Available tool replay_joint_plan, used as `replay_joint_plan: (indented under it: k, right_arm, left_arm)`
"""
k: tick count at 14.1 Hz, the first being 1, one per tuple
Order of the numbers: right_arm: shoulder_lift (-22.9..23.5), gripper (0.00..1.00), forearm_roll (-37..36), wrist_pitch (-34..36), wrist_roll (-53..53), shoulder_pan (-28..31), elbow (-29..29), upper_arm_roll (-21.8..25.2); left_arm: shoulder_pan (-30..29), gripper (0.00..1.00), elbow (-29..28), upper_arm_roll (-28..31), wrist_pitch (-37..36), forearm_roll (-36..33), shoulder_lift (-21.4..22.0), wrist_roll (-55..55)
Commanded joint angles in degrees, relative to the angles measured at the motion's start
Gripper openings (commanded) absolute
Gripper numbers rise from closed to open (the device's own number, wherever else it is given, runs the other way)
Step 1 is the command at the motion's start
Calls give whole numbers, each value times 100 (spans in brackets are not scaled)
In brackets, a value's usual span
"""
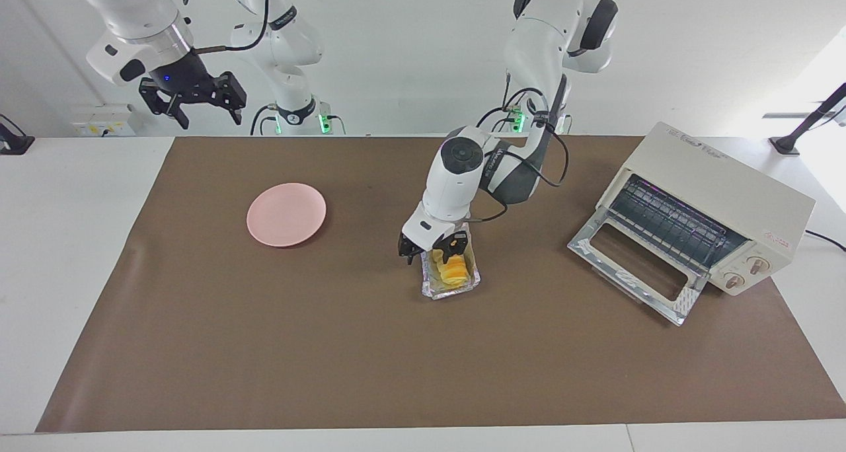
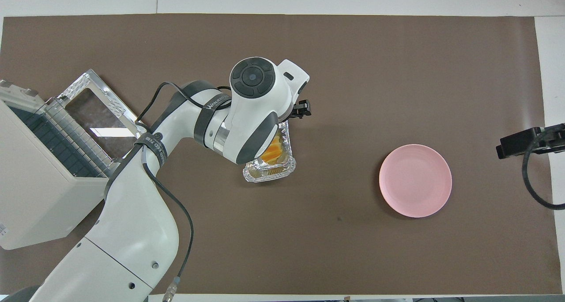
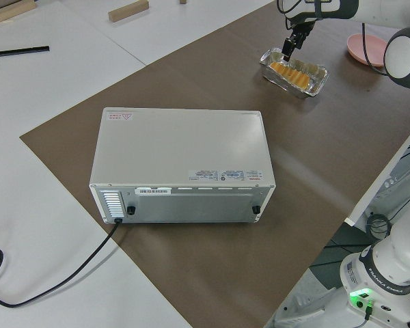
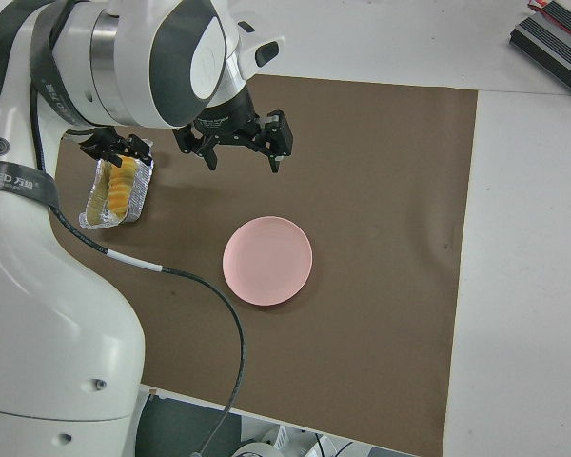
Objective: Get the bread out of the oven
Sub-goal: 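Release the tray and withdraw the left gripper while the right gripper approaches, then grasp the foil tray with the right gripper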
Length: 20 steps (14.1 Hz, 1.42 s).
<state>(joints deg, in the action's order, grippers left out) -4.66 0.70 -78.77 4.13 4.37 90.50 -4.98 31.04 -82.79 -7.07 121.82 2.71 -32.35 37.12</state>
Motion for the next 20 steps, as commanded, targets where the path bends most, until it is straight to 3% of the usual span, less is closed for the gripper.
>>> replay_joint_plan:
  k: [1, 5, 8, 11, 14, 16, 20]
  right_arm:
    - [-237, 100, 53, -637, -148, -425, 572, -38]
    - [87, 100, 53, -1534, -1289, -1330, 907, -38]
    - [981, 100, 36, -2280, -2606, -2270, 785, -38]
    - [1808, 100, -17, -3203, -3330, -2887, 750, -30]
    - [2826, 100, -305, -3312, -3786, -3309, 24, -12]
    - [3347, 100, -544, -3373, -3938, -3363, -374, -21]
    - [3620, 100, -483, -3926, -3867, -3144, -402, 5]
  left_arm:
    - [-596, 100, -17, 109, -919, 72, 815, -29]
    - [-1949, 100, -53, 118, -2309, 11, 1678, -807]
    - [-2689, 100, -88, 118, -3284, 11, 2178, -2118]
    - [-2919, 100, -263, 118, -4199, -120, 2767, -2533]
    - [-3156, 100, -1227, 118, -4351, -244, 3672, -2963]
    - [-3131, 100, -1494, 161, -4037, -218, 3780, -3009]
    - [-3051, 100, -1021, 390, -4008, -174, 3412, -3009]
